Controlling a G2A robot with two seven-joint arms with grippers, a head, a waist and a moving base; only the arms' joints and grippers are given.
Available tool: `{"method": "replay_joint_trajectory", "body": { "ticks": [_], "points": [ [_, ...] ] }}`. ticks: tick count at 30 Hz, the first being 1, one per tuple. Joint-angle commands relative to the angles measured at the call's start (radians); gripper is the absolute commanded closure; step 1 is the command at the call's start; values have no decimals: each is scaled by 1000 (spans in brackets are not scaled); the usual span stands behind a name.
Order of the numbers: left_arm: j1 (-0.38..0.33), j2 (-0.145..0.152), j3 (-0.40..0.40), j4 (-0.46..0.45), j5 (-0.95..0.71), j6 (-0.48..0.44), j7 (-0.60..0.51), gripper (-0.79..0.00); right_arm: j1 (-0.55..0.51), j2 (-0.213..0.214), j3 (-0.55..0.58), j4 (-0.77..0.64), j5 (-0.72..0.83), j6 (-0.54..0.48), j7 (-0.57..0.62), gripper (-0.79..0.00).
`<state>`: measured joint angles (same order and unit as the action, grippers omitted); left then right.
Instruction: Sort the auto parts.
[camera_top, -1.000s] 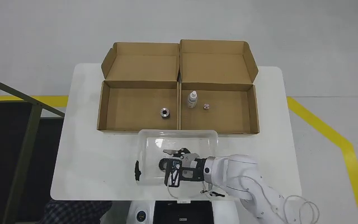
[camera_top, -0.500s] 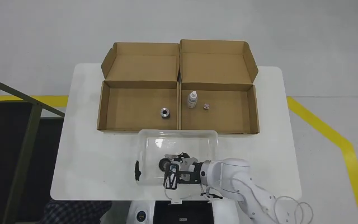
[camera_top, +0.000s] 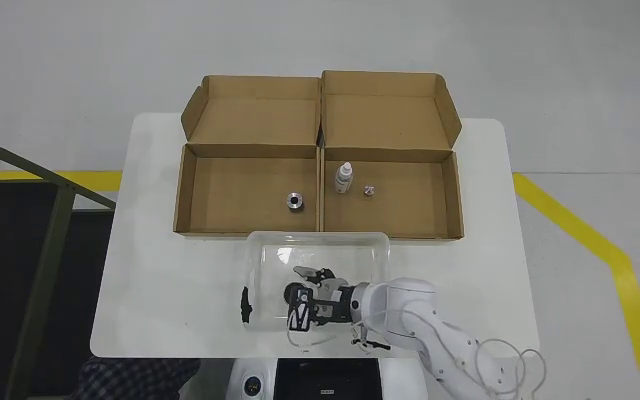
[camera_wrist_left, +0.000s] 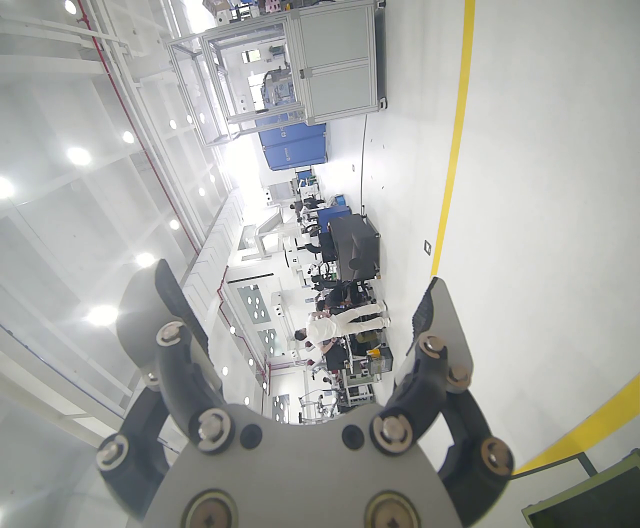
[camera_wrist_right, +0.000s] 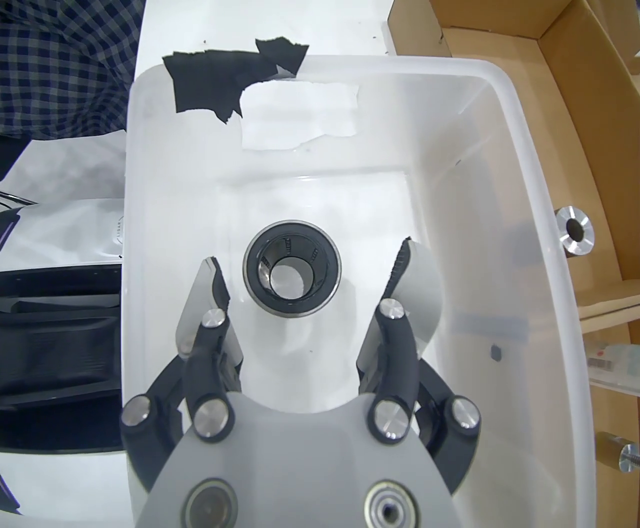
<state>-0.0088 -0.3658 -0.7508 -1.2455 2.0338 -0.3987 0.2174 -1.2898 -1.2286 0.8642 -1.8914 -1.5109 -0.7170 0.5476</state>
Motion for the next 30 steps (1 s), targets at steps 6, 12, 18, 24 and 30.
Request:
{"method": "replay_joint_trajectory", "body": {
  "ticks": [6, 12, 18, 24, 30],
  "points": [
    [0, 0, 0, 0, 0, 0, 0, -785, 35, -8, -34, 50, 9, 5, -1, -570],
    [0, 0, 0, 0, 0, 0, 0, -785, 60, -14, -61, 80, 22, -1, 5, -480],
    [0, 0, 0, 0, 0, 0, 0, -785, 70, -15, -66, 94, 43, -4, -7, -274],
    [0, 0, 0, 0, 0, 0, 0, -785, 77, -14, -62, 94, 67, -8, -27, 0],
    [0, 0, 0, 0, 0, 0, 0, -785, 68, -9, -51, 64, 91, -12, -43, 0]
  ]
}}
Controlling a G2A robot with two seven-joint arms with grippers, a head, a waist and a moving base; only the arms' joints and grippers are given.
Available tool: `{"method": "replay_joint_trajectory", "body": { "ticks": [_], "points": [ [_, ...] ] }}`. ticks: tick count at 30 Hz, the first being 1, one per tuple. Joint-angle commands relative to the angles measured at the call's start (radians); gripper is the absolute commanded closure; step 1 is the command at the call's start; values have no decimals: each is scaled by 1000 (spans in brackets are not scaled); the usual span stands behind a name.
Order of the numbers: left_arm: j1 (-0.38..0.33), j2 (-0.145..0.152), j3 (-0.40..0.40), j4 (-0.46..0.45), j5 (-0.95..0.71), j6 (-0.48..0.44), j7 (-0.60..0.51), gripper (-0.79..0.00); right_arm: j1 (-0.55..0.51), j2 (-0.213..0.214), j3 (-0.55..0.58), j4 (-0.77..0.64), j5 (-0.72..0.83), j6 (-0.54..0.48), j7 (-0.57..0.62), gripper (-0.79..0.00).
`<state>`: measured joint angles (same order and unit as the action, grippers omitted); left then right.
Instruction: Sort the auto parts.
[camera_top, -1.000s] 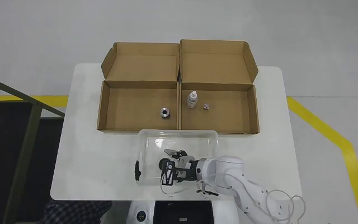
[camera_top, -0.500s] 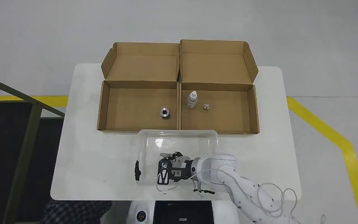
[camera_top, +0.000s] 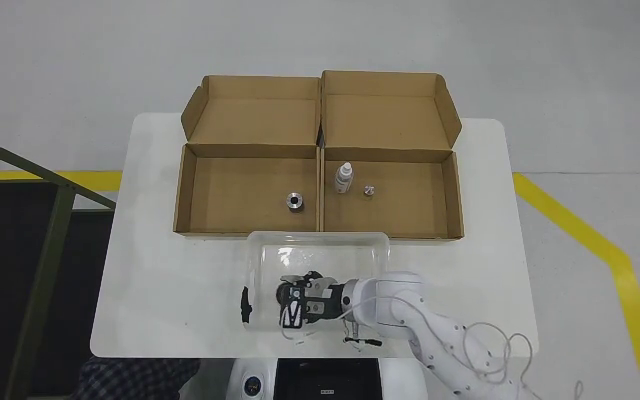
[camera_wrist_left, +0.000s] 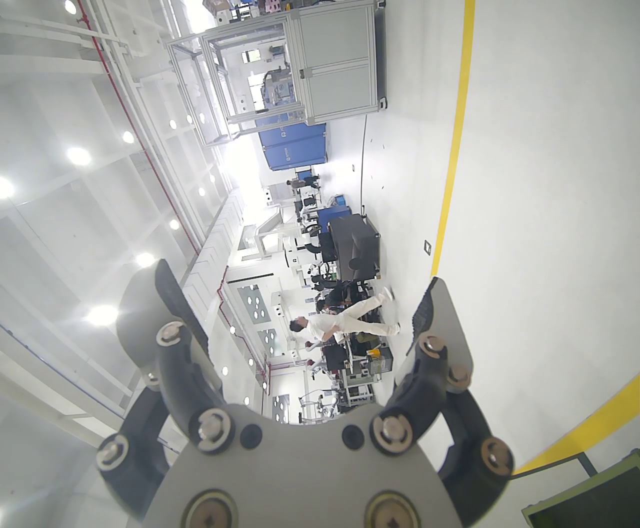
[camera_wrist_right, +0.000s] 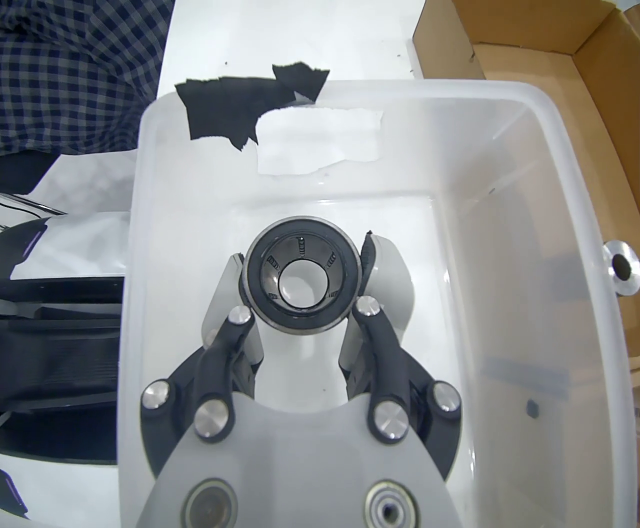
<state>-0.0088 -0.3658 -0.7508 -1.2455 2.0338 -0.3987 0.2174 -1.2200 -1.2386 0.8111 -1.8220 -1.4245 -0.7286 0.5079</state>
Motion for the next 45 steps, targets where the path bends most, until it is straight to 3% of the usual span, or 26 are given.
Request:
{"method": "replay_joint_trajectory", "body": {
  "ticks": [1, 31, 45],
  "points": [
    [0, 0, 0, 0, 0, 0, 0, -785, -5, 2, 6, -11, 11, -2, -7, 0],
    [0, 0, 0, 0, 0, 0, 0, -785, 4, 28, 167, -201, 200, 33, -95, 0],
    [0, 0, 0, 0, 0, 0, 0, -785, -46, 47, 286, -265, 278, 50, -176, 0]
  ]
}}
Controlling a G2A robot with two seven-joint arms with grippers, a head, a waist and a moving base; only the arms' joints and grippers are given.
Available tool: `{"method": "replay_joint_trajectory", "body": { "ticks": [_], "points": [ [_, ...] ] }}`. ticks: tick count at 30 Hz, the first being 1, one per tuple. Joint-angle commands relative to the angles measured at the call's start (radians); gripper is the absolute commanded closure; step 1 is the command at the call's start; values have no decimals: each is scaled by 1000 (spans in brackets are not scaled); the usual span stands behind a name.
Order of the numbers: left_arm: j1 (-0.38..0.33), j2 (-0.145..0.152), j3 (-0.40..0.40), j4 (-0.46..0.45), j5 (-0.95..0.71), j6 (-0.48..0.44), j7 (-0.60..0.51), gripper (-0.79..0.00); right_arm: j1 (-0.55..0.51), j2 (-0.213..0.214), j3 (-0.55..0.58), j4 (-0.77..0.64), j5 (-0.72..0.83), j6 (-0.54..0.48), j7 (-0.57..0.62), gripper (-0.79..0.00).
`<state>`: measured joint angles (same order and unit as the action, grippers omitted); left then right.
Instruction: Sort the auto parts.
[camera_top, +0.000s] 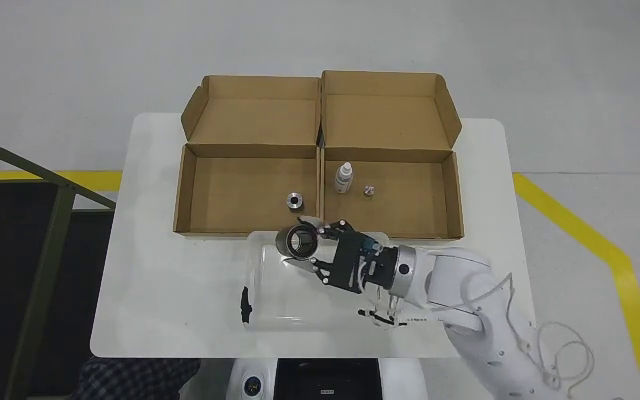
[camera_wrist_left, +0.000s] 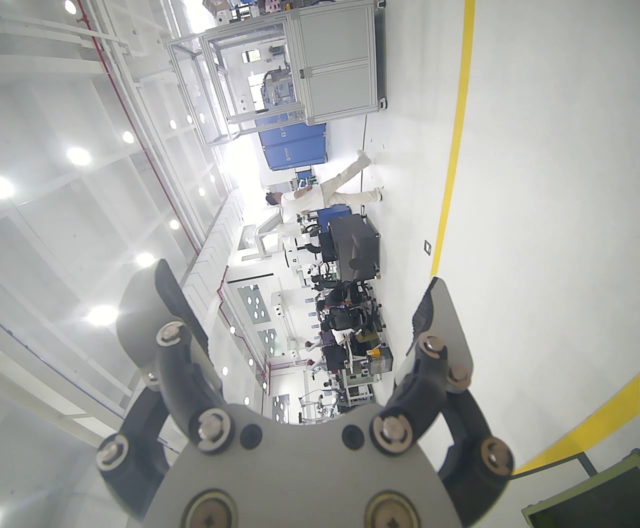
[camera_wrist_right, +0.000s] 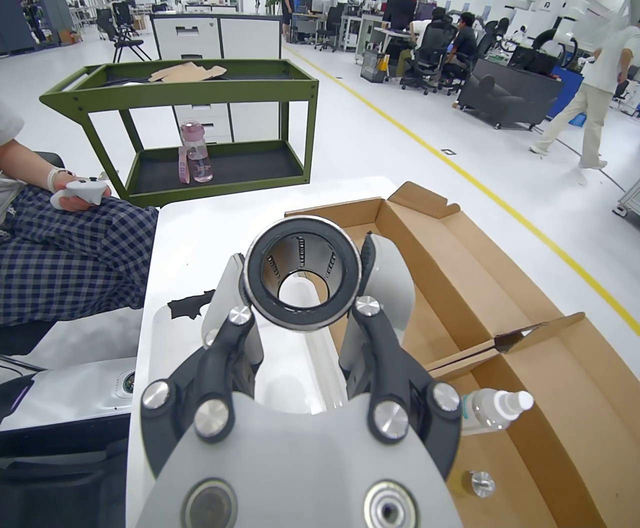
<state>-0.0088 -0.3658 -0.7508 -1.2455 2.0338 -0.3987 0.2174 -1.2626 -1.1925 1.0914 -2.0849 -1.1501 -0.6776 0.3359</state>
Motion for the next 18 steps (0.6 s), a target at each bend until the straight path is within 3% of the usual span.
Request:
{"method": "replay_joint_trajectory", "body": {
  "ticks": [1, 18],
  "points": [
    [0, 0, 0, 0, 0, 0, 0, -785, -7, 3, 13, -4, 6, -2, -7, 0],
    [0, 0, 0, 0, 0, 0, 0, -785, -40, 19, 94, -11, 55, -10, -51, 0]
  ]
}}
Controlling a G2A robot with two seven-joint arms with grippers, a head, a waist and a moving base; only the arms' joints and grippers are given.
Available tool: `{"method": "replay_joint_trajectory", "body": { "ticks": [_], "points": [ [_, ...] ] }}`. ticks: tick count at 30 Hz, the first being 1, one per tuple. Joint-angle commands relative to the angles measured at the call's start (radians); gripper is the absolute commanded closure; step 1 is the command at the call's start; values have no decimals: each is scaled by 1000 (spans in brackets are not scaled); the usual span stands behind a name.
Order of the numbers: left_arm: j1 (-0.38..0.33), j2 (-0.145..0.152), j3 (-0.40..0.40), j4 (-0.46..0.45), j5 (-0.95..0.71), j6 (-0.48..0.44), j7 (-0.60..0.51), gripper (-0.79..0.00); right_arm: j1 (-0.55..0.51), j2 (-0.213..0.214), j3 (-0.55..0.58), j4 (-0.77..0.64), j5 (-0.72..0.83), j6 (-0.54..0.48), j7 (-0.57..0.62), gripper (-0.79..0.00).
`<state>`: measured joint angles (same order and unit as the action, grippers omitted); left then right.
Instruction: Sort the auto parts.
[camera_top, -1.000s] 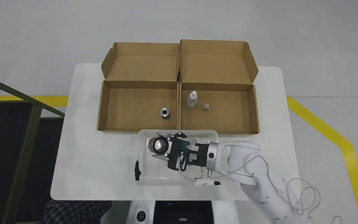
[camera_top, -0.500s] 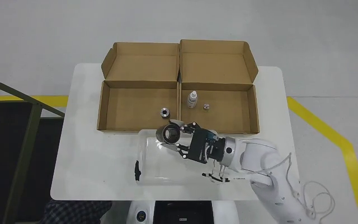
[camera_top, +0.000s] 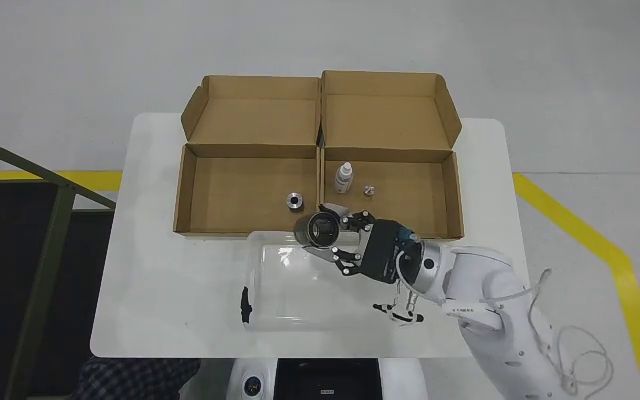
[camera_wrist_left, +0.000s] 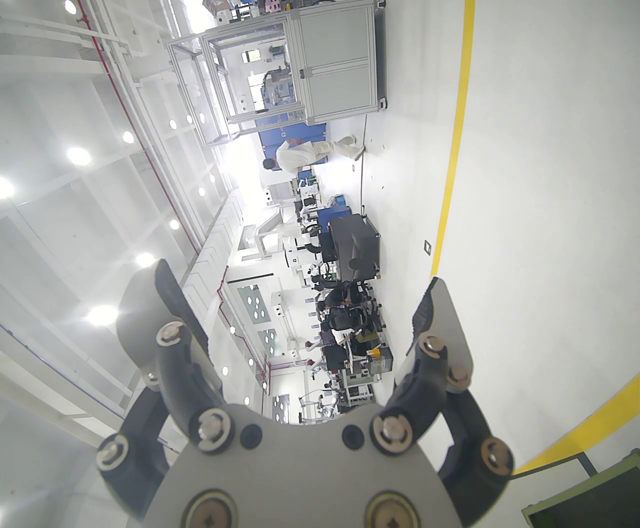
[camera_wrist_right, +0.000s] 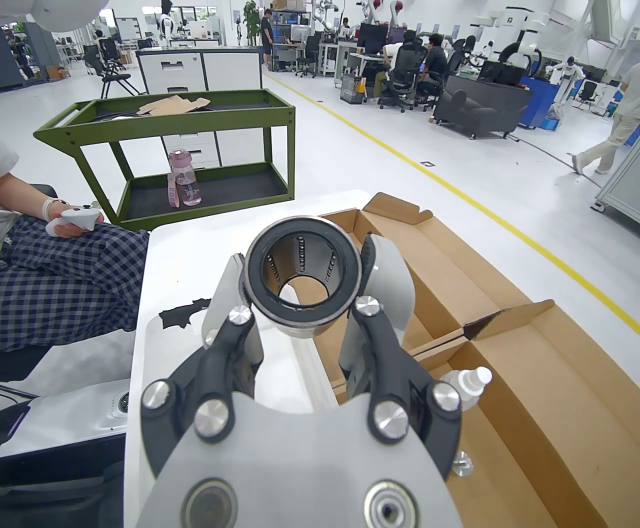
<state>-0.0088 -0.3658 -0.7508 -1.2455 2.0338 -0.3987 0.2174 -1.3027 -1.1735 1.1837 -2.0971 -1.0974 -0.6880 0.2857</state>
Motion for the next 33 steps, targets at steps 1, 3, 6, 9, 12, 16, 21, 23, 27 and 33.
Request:
{"method": "replay_joint_trajectory", "body": {
  "ticks": [1, 3, 6, 9, 12, 16, 21, 23, 27, 33],
  "points": [
    [0, 0, 0, 0, 0, 0, 0, -785, 1, 1, 4, 2, 5, 0, -2, 0],
    [0, 0, 0, 0, 0, 0, 0, -785, 2, 2, 7, 3, 11, 0, -4, 0],
    [0, 0, 0, 0, 0, 0, 0, -785, 6, 3, 9, 6, 18, 1, -3, 0],
    [0, 0, 0, 0, 0, 0, 0, -785, 11, 4, 8, 10, 23, 4, -3, 0],
    [0, 0, 0, 0, 0, 0, 0, -785, 18, 4, 1, 17, 26, 7, 2, 0],
    [0, 0, 0, 0, 0, 0, 0, -785, 40, 2, -28, 35, 13, 22, 22, 0],
    [0, 0, 0, 0, 0, 0, 0, -785, 89, -6, -85, 78, -8, 48, 54, 0],
    [0, 0, 0, 0, 0, 0, 0, -785, 109, -10, -108, 97, -15, 59, 66, 0],
    [0, 0, 0, 0, 0, 0, 0, -785, 153, -18, -151, 136, -42, 87, 92, 0],
    [0, 0, 0, 0, 0, 0, 0, -785, 233, -37, -222, 219, -74, 148, 116, 0]
  ]
}}
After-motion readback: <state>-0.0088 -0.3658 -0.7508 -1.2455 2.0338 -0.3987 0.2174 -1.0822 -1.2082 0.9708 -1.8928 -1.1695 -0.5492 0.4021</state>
